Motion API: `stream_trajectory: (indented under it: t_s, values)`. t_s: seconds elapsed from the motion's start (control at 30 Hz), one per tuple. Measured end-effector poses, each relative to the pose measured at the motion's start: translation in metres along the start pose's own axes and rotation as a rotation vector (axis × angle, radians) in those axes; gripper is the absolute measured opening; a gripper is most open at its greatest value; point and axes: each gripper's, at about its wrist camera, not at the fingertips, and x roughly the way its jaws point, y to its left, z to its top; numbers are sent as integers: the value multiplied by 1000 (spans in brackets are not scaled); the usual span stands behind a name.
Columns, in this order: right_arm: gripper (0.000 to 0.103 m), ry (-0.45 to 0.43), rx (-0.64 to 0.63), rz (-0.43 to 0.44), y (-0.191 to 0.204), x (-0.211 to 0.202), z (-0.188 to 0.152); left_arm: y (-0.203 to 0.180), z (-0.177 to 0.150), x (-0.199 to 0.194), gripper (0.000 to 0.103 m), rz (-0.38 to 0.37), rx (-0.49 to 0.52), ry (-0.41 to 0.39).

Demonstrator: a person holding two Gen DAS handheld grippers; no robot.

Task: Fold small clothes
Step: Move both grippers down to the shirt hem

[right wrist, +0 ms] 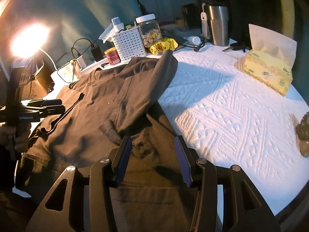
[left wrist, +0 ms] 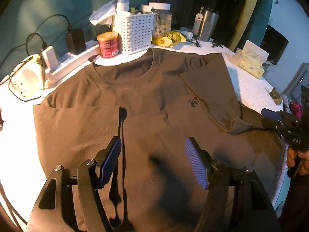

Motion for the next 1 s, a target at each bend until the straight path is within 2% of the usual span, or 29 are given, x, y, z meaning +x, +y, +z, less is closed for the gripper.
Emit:
stream_trajectory:
  t_s: [0.37, 0.63, 1.0]
  values:
    - [49, -15, -22, -1, 14, -25, -16, -16, -36, -27, 69, 27, 16, -8]
    - [49, -11, -36, -12, 15, -38, -36, -22, -62, -43, 69, 33, -20, -19]
    - [49, 9, 8, -78, -21, -55, -66, -25, -106, -59, 69, 95, -93, -31]
